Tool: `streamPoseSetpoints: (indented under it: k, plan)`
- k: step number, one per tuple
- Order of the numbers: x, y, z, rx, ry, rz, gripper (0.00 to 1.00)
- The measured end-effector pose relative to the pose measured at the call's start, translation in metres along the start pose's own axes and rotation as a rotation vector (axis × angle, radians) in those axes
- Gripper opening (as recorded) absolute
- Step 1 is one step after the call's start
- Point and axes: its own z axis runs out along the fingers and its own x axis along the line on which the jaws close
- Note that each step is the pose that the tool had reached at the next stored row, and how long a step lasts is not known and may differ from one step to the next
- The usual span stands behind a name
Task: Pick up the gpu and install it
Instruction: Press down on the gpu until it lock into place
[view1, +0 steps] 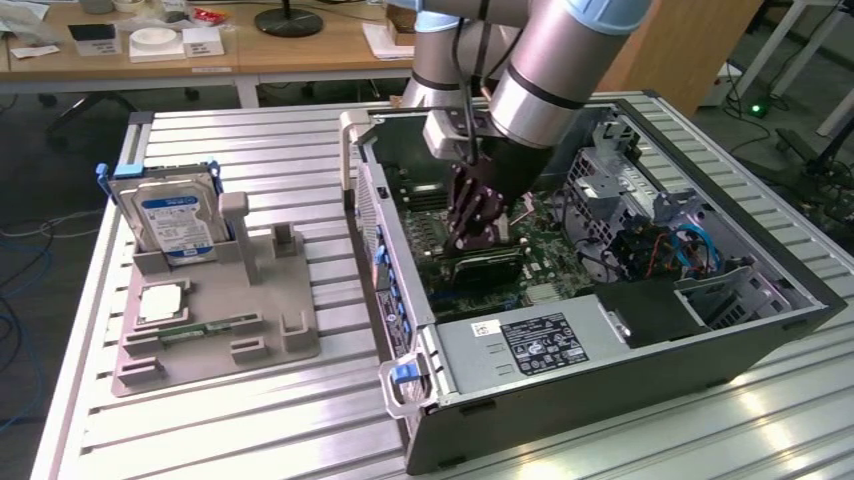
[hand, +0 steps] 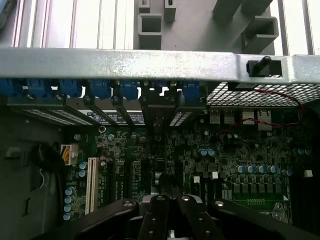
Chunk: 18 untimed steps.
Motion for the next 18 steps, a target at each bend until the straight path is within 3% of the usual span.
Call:
streamPoseSetpoints:
  k: [2,9,10,14,18]
  plan:
    - [0.000,0.0002,-0.0007,0.0078,0.0009,-0.003,0.10]
    - [-0.001,0.0020,-0.0068,0.0260,0.0026,-0.013,0.10]
    - [-0.001,0.0021,-0.0068,0.0307,0.0027,-0.014,0.10]
    - [-0.001,0.0054,-0.0056,0.0650,0.0034,-0.018,0.10]
    - [-0.001,0.0130,-0.0018,0.0797,0.0032,-0.018,0.10]
